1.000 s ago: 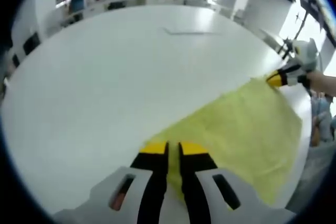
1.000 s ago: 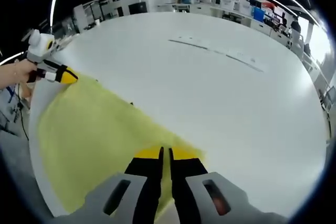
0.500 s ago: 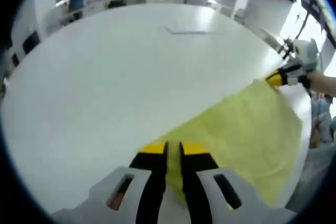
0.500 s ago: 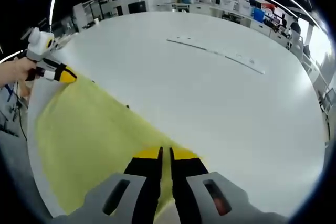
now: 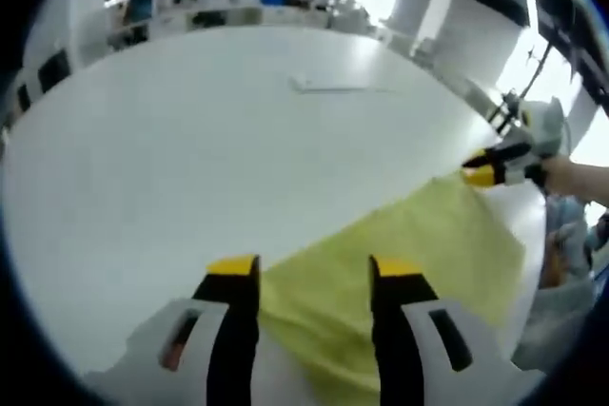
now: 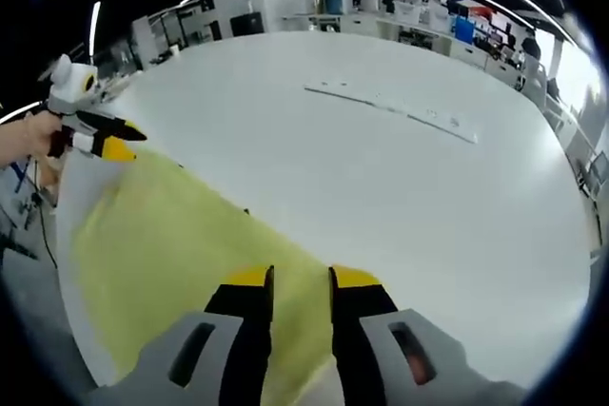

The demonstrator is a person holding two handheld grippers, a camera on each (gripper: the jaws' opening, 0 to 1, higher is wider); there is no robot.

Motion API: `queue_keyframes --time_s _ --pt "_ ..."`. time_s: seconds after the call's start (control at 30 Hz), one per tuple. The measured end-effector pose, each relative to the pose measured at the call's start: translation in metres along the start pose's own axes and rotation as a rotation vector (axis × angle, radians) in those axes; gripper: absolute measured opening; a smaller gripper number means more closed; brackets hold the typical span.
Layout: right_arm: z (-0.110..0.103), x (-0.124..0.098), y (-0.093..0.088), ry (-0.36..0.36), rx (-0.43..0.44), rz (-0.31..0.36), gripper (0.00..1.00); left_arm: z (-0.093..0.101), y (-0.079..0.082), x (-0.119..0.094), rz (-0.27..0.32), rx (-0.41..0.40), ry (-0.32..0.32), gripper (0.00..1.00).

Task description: Fold the garment on the visible template until the final outline fits inside the template.

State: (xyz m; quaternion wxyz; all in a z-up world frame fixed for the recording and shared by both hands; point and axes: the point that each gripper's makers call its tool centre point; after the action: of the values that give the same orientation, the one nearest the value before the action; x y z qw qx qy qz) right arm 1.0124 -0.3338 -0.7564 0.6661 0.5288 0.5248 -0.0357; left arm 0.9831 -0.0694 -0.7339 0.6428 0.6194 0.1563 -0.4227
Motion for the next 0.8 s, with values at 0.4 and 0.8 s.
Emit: queue_keyframes --time_s 0.4,0.8 --pt "-0.025 -0.033 0.009 0.026 -0.023 0.047 0.48 0.0 -0.001 -0.03 0.021 0.01 0.012 0.6" --pt "-0.042 -0.077 0.006 0.035 -0.004 0.1 0.65 -0.001 -0.008 -0.085 0.086 0.028 0.04 0.67"
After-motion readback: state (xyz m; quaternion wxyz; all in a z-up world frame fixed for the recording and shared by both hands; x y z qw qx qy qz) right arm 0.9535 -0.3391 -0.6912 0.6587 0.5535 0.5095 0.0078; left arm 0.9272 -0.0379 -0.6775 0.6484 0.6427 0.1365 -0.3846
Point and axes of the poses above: the point that each gripper's makers call its tool centre point, and the gripper's own axes: x roughly forward along the fingers, z roughly to its right, y roughly out of its top, and after that the axes turned 3 degrees about y, right-handed
